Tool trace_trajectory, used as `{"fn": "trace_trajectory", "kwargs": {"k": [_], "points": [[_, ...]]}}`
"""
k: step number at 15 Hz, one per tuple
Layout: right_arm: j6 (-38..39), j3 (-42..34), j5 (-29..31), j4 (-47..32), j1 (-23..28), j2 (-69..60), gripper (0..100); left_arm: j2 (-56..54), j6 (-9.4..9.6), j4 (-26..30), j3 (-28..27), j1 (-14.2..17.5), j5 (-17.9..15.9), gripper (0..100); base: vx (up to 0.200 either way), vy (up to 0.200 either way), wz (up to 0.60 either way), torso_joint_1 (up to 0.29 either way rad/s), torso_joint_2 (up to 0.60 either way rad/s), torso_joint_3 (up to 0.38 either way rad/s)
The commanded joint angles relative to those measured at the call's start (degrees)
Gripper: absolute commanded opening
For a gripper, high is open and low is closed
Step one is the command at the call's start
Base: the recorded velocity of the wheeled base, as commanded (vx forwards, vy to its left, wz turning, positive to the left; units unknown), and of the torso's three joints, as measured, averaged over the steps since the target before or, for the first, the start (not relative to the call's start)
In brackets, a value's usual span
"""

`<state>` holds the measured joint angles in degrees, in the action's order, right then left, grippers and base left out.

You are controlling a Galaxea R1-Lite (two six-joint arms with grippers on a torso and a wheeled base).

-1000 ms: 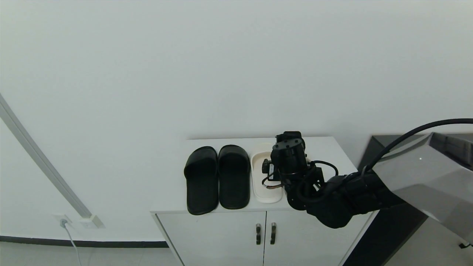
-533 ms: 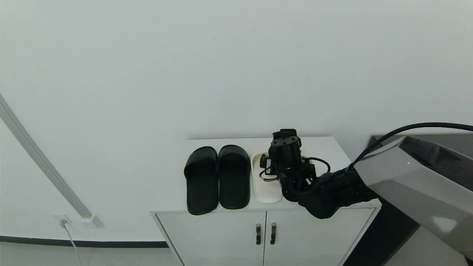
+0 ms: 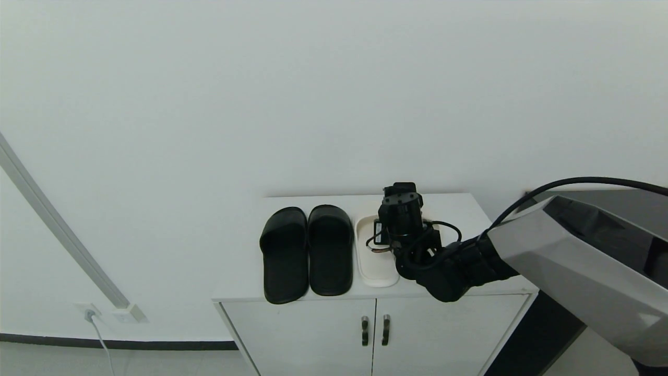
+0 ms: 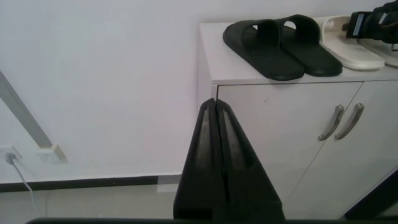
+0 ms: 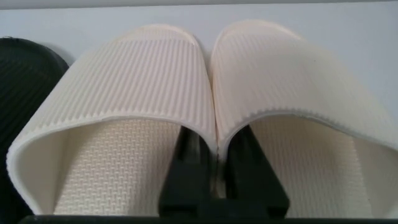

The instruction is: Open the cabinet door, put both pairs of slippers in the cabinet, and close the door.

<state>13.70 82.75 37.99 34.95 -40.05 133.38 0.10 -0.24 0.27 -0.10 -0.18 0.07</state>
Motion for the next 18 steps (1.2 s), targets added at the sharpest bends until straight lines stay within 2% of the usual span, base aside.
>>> {"fn": "trace_trajectory", "kwargs": {"k": [1,6,9,11,13,15,18], "points": [[0.0,0.0,0.1,0.0,0.0,-0.2,0,0.0,-0.02,0.0,0.0,0.0,0.0,0,0.0,0.0,0.0,0.0,0.0,0.0],[0.0,-1.0,0.0,0.0,0.4,-3.5,0,0.0,-0.02,0.0,0.0,0.0,0.0,0,0.0,0.0,0.0,0.0,0.0,0.0],[-1.9,-8.0,-2.8,0.4,0.4,-12.5,0,0.0,-0.02,0.0,0.0,0.0,0.0,0,0.0,0.0,0.0,0.0,0.0,0.0],[-3.7,-19.1,-7.9,0.5,-1.4,-22.5,0,0.0,-0.02,0.0,0.0,0.0,0.0,0,0.0,0.0,0.0,0.0,0.0,0.0],[-3.8,-31.2,-16.3,0.3,-5.2,-34.0,0,0.0,-0.02,0.0,0.0,0.0,0.1,0,0.0,0.0,0.0,0.0,0.0,0.0],[-4.4,-41.4,-21.9,-0.1,-8.3,-43.6,0,0.0,0.07,0.0,0.0,0.0,0.1,0,0.0,0.0,0.0,0.0,0.0,0.0],[-6.5,-51.0,-31.5,-1.2,-8.6,-55.2,0,0.0,-0.02,0.0,0.0,0.0,0.1,0,0.0,0.0,0.0,0.0,0.0,0.0]]}}
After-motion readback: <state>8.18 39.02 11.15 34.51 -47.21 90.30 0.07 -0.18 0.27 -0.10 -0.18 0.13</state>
